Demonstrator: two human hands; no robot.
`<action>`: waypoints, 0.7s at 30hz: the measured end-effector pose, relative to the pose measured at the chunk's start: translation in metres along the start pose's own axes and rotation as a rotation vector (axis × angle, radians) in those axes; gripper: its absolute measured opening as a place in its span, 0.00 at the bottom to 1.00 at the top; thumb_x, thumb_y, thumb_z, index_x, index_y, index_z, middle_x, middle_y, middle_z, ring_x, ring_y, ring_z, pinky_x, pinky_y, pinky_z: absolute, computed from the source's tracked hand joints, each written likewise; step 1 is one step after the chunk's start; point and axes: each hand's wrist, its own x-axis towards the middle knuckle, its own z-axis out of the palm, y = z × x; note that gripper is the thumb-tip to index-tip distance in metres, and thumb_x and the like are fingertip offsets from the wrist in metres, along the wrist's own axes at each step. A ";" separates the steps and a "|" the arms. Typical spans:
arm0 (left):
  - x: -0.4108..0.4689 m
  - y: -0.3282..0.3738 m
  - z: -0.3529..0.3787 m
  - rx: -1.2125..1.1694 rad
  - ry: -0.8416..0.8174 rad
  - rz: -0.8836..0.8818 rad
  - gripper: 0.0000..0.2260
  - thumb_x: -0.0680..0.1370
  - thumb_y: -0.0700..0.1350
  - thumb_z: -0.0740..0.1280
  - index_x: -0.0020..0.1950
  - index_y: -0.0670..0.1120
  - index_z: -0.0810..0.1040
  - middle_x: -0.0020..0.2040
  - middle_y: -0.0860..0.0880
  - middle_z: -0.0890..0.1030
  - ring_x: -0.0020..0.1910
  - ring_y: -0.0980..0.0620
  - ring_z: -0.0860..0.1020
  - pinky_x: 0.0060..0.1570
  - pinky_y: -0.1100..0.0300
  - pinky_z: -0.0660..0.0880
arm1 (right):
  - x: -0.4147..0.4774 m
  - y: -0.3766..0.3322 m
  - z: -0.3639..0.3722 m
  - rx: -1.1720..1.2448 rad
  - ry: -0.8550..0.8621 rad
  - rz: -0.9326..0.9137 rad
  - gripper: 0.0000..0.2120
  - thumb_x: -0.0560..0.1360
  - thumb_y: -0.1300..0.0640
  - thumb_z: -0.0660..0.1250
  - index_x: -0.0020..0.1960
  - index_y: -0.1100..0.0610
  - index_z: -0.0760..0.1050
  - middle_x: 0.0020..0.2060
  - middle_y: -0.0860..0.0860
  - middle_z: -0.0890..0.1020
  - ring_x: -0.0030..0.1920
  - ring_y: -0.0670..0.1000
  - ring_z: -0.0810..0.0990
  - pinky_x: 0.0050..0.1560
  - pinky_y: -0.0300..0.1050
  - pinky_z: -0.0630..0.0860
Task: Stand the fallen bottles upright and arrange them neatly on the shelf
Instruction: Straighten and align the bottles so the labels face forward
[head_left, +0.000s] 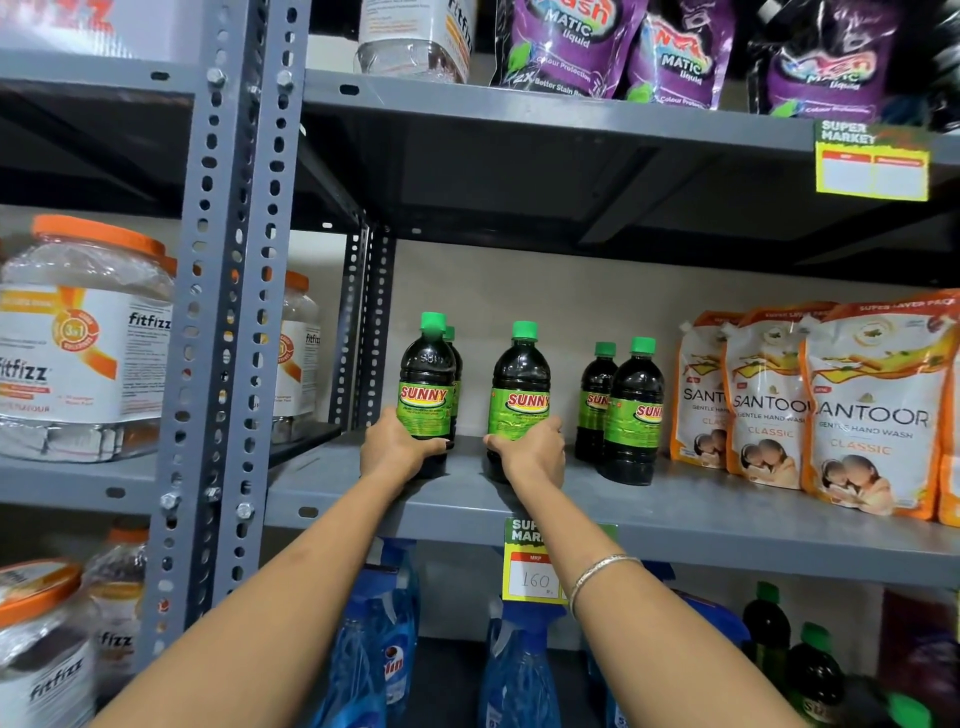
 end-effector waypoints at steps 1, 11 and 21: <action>0.000 0.000 0.000 0.000 -0.002 -0.007 0.27 0.67 0.48 0.76 0.61 0.41 0.70 0.59 0.42 0.78 0.57 0.42 0.75 0.50 0.54 0.71 | 0.000 0.000 0.000 0.000 0.000 -0.002 0.35 0.66 0.51 0.77 0.65 0.61 0.63 0.64 0.59 0.74 0.65 0.60 0.73 0.60 0.58 0.74; 0.003 -0.002 0.001 -0.051 -0.023 -0.019 0.26 0.67 0.46 0.77 0.61 0.41 0.71 0.58 0.42 0.78 0.56 0.44 0.76 0.48 0.56 0.70 | 0.001 0.000 0.000 0.012 0.000 0.001 0.35 0.67 0.51 0.77 0.65 0.62 0.62 0.64 0.59 0.74 0.65 0.60 0.73 0.61 0.57 0.73; 0.006 -0.005 0.001 -0.123 -0.051 -0.020 0.25 0.67 0.44 0.77 0.60 0.42 0.72 0.58 0.43 0.79 0.56 0.45 0.76 0.52 0.54 0.72 | 0.003 0.001 0.001 0.001 -0.009 -0.013 0.35 0.68 0.51 0.76 0.66 0.62 0.62 0.65 0.59 0.73 0.66 0.61 0.72 0.63 0.58 0.72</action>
